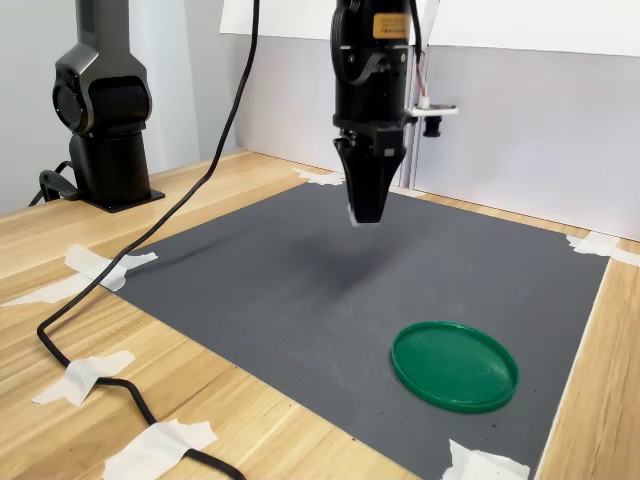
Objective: Grasp a white terminal and put it on the green lid.
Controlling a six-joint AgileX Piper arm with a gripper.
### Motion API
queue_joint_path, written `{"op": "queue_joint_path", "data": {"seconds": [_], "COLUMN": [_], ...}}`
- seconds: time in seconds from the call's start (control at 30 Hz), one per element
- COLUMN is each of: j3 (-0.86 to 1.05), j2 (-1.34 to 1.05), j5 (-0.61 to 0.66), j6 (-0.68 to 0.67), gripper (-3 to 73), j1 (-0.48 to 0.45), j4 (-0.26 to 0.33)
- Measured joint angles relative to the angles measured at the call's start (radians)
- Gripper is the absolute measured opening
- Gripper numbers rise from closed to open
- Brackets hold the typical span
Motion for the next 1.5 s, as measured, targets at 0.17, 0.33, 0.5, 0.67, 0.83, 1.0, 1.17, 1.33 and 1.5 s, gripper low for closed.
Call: {"op": "queue_joint_path", "data": {"seconds": [0.17, 0.33, 0.5, 0.67, 0.83, 1.0, 1.17, 1.33, 1.5], "j3": [-0.137, -0.227, -0.259, -0.259, -0.259, -0.260, -0.260, -0.260, -0.260], "j2": [0.050, 0.143, 0.226, 0.273, 0.283, 0.294, 0.311, 0.313, 0.264], "j5": [0.019, 0.032, 0.007, -0.015, -0.049, -0.067, -0.067, -0.090, -0.099], "j6": [-0.010, -0.012, 0.014, 0.038, 0.041, 0.041, 0.041, 0.041, 0.041], "gripper": [8.3, 8.3, 8.3, 8.3, 8.3, 12.7, 28.4, 45.6, 51.2], "j1": [-0.063, -0.097, -0.105, -0.105, -0.105, -0.105, -0.105, -0.105, -0.105], "j4": [0.000, -0.003, -0.044, -0.072, -0.072, -0.069, -0.051, -0.024, 0.010]}}
